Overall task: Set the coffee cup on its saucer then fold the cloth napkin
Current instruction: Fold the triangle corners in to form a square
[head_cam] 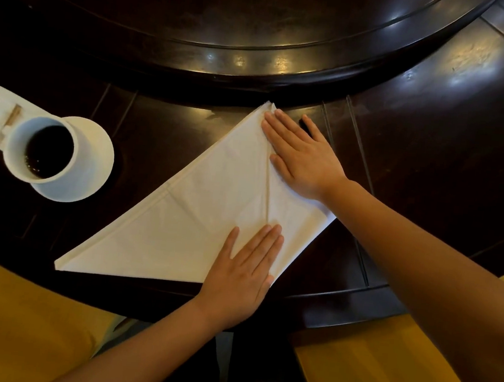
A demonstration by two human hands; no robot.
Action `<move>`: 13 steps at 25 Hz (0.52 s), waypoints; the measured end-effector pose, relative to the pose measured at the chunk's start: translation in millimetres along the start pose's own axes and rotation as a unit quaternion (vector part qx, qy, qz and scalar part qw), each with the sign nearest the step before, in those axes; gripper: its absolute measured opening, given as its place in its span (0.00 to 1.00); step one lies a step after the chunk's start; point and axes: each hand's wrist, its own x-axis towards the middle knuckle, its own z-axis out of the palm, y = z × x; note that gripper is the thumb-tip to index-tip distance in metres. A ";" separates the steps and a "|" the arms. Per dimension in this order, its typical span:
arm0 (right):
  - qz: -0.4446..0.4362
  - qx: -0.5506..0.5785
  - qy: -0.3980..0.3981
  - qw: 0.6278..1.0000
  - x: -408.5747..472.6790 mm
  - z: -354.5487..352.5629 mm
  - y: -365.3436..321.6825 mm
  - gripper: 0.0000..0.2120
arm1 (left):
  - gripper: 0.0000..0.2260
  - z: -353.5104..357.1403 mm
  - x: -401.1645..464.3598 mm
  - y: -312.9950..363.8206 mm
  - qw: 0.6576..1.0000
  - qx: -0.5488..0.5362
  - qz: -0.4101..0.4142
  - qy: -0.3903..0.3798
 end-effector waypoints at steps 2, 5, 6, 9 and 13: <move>0.029 -0.009 0.055 0.998 -12.0 -4.1 -9.8 0.26 | 0.29 0.3 0.1 0.4 1.000 -0.014 -0.007 0.001; 0.057 0.069 0.138 0.986 -68.7 6.1 -53.0 0.26 | 0.28 0.9 0.7 0.4 0.999 -0.043 -0.004 0.007; 0.056 0.079 0.130 0.987 -94.2 14.6 -71.1 0.27 | 0.27 1.6 0.6 0.5 0.999 -0.052 -0.002 0.010; 0.092 0.056 0.042 0.993 -144.6 36.3 -93.8 0.33 | 0.27 1.4 1.0 0.8 0.998 -0.059 -0.013 0.008; 0.136 0.032 -0.006 0.990 -146.0 36.4 -75.8 0.40 | 0.27 -2.3 1.2 0.4 0.999 -0.051 -0.017 -0.001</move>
